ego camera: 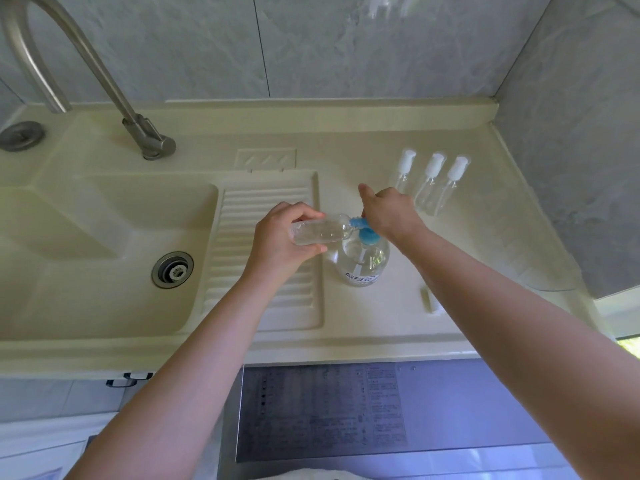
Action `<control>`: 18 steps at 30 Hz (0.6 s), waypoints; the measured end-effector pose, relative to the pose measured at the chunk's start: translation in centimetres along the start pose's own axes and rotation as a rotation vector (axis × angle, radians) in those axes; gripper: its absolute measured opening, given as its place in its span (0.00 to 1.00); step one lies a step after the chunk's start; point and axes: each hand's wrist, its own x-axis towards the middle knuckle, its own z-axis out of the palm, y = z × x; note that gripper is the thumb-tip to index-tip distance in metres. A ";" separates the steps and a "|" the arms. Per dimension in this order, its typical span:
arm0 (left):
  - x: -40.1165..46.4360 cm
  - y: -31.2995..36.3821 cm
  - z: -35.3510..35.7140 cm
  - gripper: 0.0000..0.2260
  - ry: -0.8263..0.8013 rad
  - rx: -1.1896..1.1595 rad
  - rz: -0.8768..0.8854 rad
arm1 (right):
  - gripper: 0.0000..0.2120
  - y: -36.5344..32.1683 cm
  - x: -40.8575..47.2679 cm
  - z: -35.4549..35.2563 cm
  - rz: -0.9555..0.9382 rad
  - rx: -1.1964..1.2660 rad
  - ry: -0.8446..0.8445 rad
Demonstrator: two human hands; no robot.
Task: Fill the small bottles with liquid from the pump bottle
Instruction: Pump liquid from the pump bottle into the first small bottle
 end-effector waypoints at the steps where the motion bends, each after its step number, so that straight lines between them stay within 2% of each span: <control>1: 0.0 0.0 0.0 0.21 0.001 -0.005 -0.001 | 0.26 0.0 0.1 -0.3 0.028 0.048 -0.021; 2: 0.0 0.1 0.0 0.21 0.005 -0.011 -0.001 | 0.30 0.0 0.3 -0.5 0.042 0.067 -0.038; 5: 0.0 0.1 -0.1 0.21 0.008 -0.016 0.003 | 0.32 -0.3 0.1 -1.1 0.050 0.047 -0.111; 9: 0.1 0.0 0.0 0.21 0.009 -0.007 0.012 | 0.34 -0.1 0.2 -0.8 0.048 0.042 -0.080; 12: 0.1 -0.1 0.1 0.21 0.008 -0.001 0.009 | 0.21 0.0 -0.3 -0.1 0.014 -0.001 -0.025; 13: 0.1 -0.1 0.1 0.21 0.008 0.002 0.008 | 0.17 0.1 0.0 0.3 0.013 0.051 0.009; 17: 0.2 -0.3 0.1 0.21 -0.005 0.029 0.012 | 0.11 0.4 0.0 1.0 -0.018 0.023 0.053; 18: 0.2 -0.3 0.1 0.21 -0.009 0.031 0.012 | 0.13 0.4 -0.1 1.0 -0.027 -0.010 0.033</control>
